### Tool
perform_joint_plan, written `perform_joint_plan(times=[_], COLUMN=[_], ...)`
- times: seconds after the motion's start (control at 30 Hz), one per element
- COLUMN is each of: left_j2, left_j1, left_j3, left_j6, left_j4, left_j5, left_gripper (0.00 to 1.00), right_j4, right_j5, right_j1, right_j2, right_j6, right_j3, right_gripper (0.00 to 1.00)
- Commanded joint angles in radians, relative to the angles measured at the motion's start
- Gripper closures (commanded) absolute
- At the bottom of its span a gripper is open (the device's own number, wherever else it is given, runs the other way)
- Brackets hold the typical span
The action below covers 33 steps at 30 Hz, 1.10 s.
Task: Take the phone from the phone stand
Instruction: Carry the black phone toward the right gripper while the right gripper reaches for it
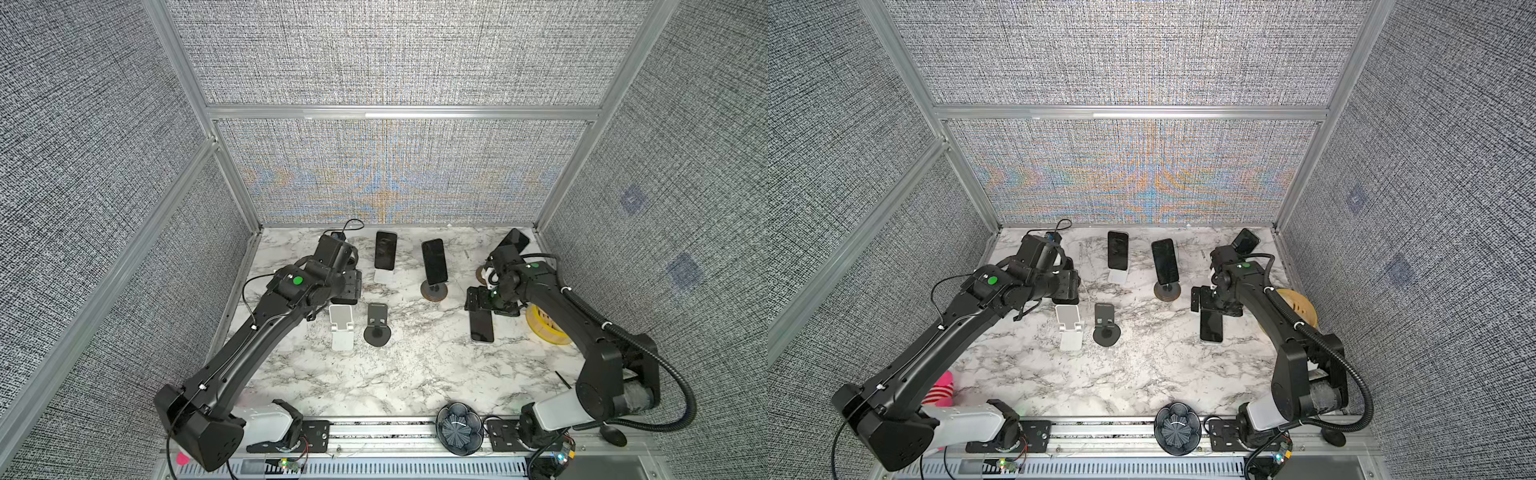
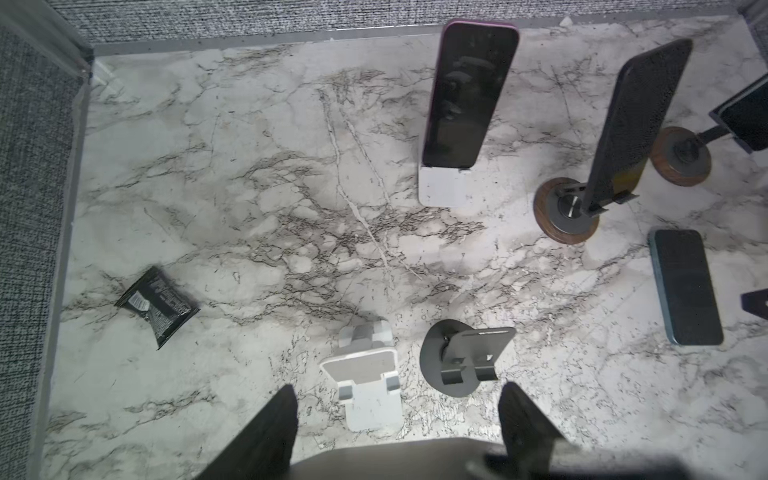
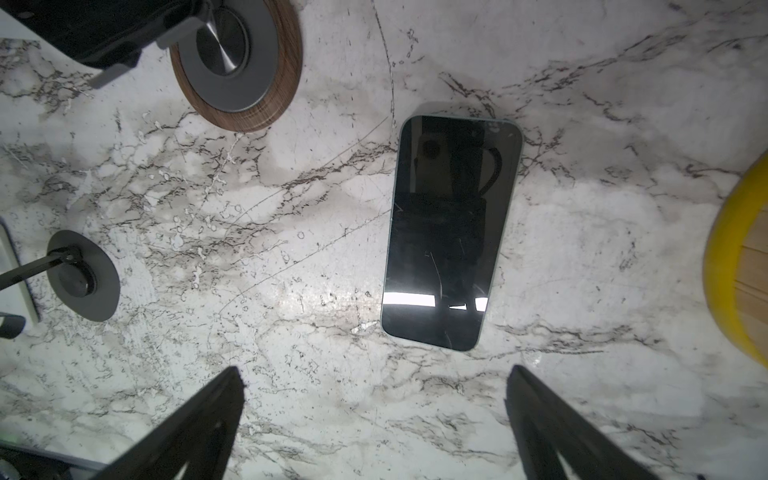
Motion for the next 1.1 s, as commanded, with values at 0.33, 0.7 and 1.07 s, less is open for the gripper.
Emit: perform_joint_plan(times=[0.33,0.7,1.07], left_j2=[0.225,0.276,0.287], left_j1=[-0.020,0.001,0.023], left_j3=[0.183,0.198,0.185], left_j6=[-0.054,-0.099,-0.116], left_j4=[0.023,0.041,0.073], left_j5=[0.411,0.547,0.566], left_gripper=[0.80,0.90,0.90], right_j4=[0.581,0.864,0.888], right_j5=[-0.640,-0.494,-0.507], right_j1=[0.152,0.367,0.396], right_j2=[-0.218,-0.108,-0.052], right_j6=[0.144,0.232,0.247], right_j3=[-0.231,-0.121,-0.111], right_gripper=[0.14,0.58,0.50])
